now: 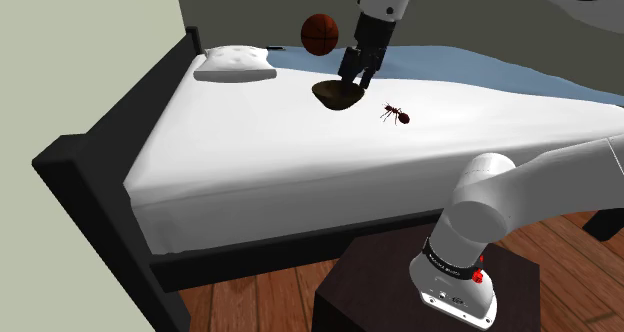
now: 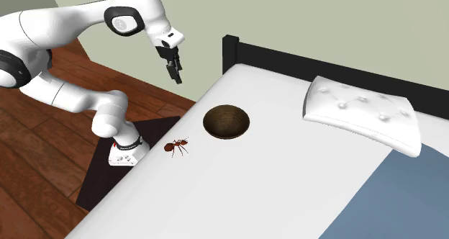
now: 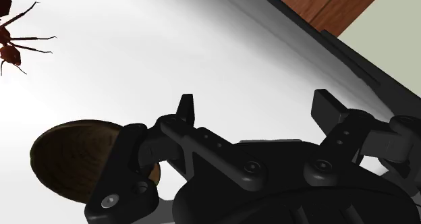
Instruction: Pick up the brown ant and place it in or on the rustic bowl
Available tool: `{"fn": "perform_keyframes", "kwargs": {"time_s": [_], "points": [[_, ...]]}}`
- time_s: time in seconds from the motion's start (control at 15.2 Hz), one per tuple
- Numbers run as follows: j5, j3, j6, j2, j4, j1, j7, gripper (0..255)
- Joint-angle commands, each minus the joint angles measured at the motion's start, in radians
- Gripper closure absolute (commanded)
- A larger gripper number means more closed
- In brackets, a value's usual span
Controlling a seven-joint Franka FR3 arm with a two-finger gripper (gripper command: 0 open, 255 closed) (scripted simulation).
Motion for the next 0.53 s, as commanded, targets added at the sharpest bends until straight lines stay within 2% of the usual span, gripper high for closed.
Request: {"fn": "perform_keyframes", "kwargs": {"time_s": [0.0,0.46], "points": [[0.000,0.000,0.000,0.000,0.000,0.000,0.000,0],[-0.103,-0.088,0.013,0.084,-0.027,-0.079,-0.055,0]]}}
